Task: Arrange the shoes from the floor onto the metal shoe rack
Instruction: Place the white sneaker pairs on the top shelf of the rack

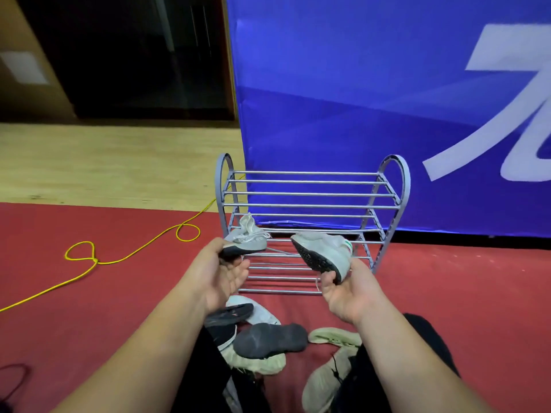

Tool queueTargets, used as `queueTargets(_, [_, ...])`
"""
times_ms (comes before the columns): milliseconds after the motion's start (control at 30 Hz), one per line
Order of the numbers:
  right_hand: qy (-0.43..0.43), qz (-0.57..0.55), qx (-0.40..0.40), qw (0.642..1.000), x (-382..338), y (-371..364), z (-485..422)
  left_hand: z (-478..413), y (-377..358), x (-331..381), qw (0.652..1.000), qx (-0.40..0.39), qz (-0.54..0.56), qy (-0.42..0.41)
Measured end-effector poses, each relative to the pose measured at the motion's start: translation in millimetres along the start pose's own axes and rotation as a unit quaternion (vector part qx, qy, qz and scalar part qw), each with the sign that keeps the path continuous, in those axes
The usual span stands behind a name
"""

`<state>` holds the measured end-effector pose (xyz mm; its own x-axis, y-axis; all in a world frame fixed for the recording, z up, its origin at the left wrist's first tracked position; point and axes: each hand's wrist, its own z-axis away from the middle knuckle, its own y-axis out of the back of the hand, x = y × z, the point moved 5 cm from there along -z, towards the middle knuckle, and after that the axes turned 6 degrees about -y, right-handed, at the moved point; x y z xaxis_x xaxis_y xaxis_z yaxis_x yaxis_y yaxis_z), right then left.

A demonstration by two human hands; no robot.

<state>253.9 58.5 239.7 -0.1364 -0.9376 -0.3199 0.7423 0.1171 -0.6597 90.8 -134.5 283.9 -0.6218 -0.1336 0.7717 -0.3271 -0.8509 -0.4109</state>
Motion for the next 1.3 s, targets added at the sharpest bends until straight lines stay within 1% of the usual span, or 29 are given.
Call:
queueTargets(167, [0.028, 0.036, -0.054, 0.997, -10.5, -60.6, 29.8, 18.8, -22.8, 54.8, 0.996, -0.036, 0.022, -0.078])
queueTargets(267, [0.051, 0.052, -0.077, 0.994, -21.8, -96.4, 40.6, 14.8, -37.7, 85.6, 0.993, -0.051, 0.028, -0.106])
queueTargets(433, [0.089, 0.134, -0.053, 0.986, -33.6, -143.3, 26.7, -23.6, -52.0, 114.7, 0.99, -0.064, 0.029, -0.125])
queueTargets(533, [0.1, 0.18, -0.033, 0.978, -35.9, -158.5, -5.9, -56.6, -50.5, 114.0, 0.99, -0.062, 0.029, -0.124])
queueTargets(633, [0.103, 0.221, -0.02, 0.97, -38.8, -169.4, -48.0, -95.5, -46.2, 106.1, 0.993, -0.065, 0.045, -0.089])
queueTargets(767, [0.115, 0.26, -0.013, 0.959, -46.7, -179.0, -100.3, -145.3, -36.4, 92.9, 0.995, -0.057, 0.061, -0.059])
queueTargets(933, [0.122, 0.298, -0.007, 0.947, -59.8, -187.4, -153.0, -197.5, -26.3, 75.4, 0.996, -0.044, 0.065, -0.044])
queueTargets(1033, [0.113, 0.363, 0.028, 0.925, -58.1, -179.2, -179.1, -215.7, -21.9, 61.1, 0.997, -0.046, 0.025, -0.048])
queueTargets(1100, [0.116, 0.383, 0.052, 0.915, -56.8, -171.2, -189.6, -224.2, -18.1, 56.8, 0.997, -0.043, 0.016, -0.059])
queueTargets(1300, [0.109, 0.37, 0.045, 0.922, -57.5, -164.5, -193.0, -238.4, -18.0, 56.7, 0.995, -0.05, -0.002, -0.085])
